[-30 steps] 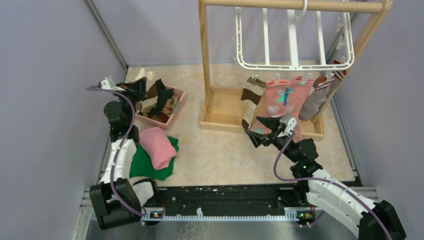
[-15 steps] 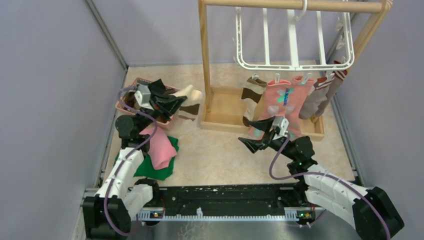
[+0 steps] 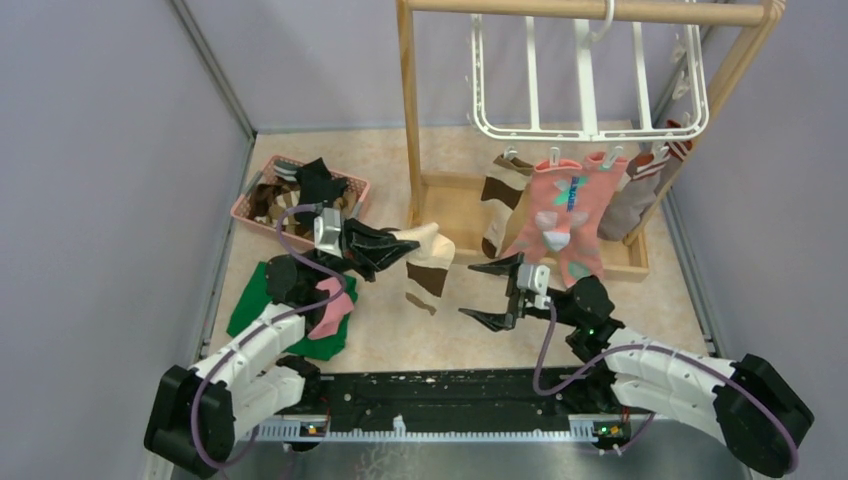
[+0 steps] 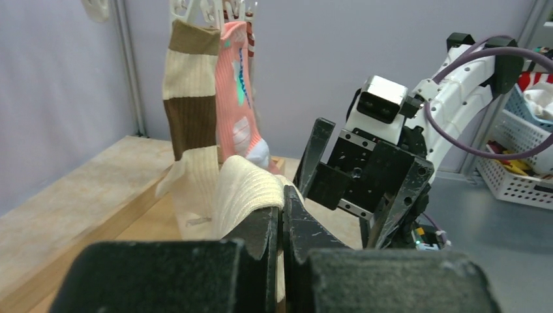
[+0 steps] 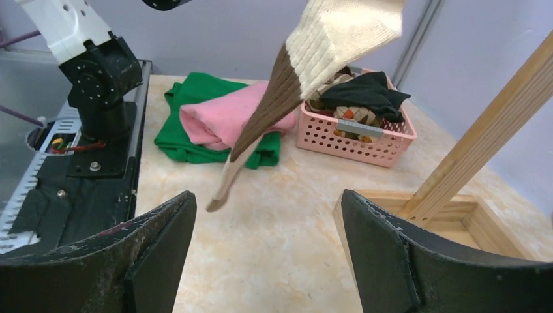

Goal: Clip the socks to the hanger
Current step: Pick up the sock from the bin.

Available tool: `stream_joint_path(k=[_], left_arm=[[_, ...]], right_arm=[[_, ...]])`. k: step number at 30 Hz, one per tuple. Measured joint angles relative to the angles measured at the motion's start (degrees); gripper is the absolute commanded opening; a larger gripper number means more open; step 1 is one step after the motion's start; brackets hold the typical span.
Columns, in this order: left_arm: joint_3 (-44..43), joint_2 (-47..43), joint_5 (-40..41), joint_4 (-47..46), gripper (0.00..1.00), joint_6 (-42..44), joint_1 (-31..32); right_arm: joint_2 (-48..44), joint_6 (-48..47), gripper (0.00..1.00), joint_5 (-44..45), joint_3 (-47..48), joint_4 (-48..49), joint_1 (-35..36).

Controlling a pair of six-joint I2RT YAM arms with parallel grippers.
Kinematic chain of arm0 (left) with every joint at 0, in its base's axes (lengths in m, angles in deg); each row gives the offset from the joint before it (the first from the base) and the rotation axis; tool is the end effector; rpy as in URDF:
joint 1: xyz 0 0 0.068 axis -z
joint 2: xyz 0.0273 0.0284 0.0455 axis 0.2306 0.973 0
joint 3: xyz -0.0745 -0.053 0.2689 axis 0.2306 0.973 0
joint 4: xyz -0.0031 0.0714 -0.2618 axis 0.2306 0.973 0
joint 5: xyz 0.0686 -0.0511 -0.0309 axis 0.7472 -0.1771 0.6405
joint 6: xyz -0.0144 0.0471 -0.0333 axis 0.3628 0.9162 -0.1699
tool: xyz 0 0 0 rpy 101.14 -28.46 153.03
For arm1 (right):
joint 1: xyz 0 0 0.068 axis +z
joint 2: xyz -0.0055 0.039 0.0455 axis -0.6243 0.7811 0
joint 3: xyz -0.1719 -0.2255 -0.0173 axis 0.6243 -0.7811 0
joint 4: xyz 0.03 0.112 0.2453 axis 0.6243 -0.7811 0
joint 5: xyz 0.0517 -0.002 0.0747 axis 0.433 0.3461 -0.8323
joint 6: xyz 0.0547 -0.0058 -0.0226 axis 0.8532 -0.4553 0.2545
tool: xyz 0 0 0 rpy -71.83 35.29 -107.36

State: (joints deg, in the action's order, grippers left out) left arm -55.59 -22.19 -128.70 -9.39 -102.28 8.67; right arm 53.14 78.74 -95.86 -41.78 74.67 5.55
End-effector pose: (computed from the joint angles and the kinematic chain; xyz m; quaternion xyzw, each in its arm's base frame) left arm 0.1682 -0.1047 0.3262 0.3490 0.4368 -0.5431 0.6264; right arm 0.1160 0.1461 0.2348 -0.4517 0.4460 0.4178 0.6499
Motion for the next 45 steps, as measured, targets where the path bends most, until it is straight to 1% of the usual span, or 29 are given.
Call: stream_joint_path(k=[4,8,14,16,17,20,21,23,24,26,28,31,32,35,38,40,43,45], left_arm=[[2.4,1.6,1.7,-4.8,0.00,-2.5,1.9],[2.6,2.4,3.4,-8.0,0.00,-3.4,4.0],[2.7,3.6,5.1,-11.2,0.00,-3.8,6.3],[2.7,4.1,5.7,-11.9,0.00,-4.0,6.8],[2.8,4.3,5.9,-12.3,0.00,-4.1,7.0],[3.0,5.0,6.4,-13.3,0.00,-4.5,7.4],[3.2,5.2,6.6,-13.4,0.00,-4.5,7.5],[3.6,5.5,7.2,-13.4,0.00,-4.5,7.5],[3.9,5.5,7.9,-13.1,0.01,-4.3,7.5],[4.2,5.4,9.8,-11.7,0.10,-3.3,7.5],[4.3,5.2,12.3,-8.7,0.24,-1.5,7.5],[4.3,5.0,16.1,-2.8,0.40,2.1,7.5],[4.3,5.0,17.0,-1.2,0.47,3.1,7.5],[4.3,5.7,18.9,3.6,0.66,6.5,7.5],[4.8,6.1,20.0,6.8,0.73,9.1,7.5],[6.7,5.2,20.8,7.8,0.78,10.8,7.5],[11.7,0.2,22.0,9.4,0.82,13.6,7.5],[15.1,-4.7,22.4,9.9,0.82,15.4,7.5]], right_arm=[[2.8,-1.1,0.79,0.5,0.3,0.2,1.0],[8.4,-1.2,0.76,1.7,1.1,2.0,4.6],[14.1,-0.3,0.59,4.9,1.3,5.9,6.2],[15.2,0.3,0.51,5.9,1.7,7.1,6.5],[15.9,0.6,0.43,6.6,1.9,8.2,6.7],[17.4,1.9,0.17,7.8,2.0,10.8,6.9],[17.7,2.4,0.10,8.1,2.0,11.5,7.0],[18.0,2.9,0.00,8.1,2.1,11.8,7.1],[18.0,3.3,0.00,8.0,2.4,11.7,7.1],[17.6,3.7,0.00,7.6,2.8,11.3,7.1],[15.9,3.9,0.00,6.2,3.0,9.9,7.1],[12.6,4.9,0.00,4.2,3.0,8.7,7.1],[11.5,5.3,0.00,3.7,3.0,8.7,7.1],[7.5,6.7,0.00,3.9,2.9,8.3,7.1],[3.4,7.9,0.00,6.3,2.5,8.0,7.1],[0.6,8.9,0.00,8.9,1.6,7.6,7.1],[-3.1,10.9,0.00,13.9,-0.2,7.6,7.1],[-5.2,12.2,0.00,17.1,-1.6,7.7,7.1]])
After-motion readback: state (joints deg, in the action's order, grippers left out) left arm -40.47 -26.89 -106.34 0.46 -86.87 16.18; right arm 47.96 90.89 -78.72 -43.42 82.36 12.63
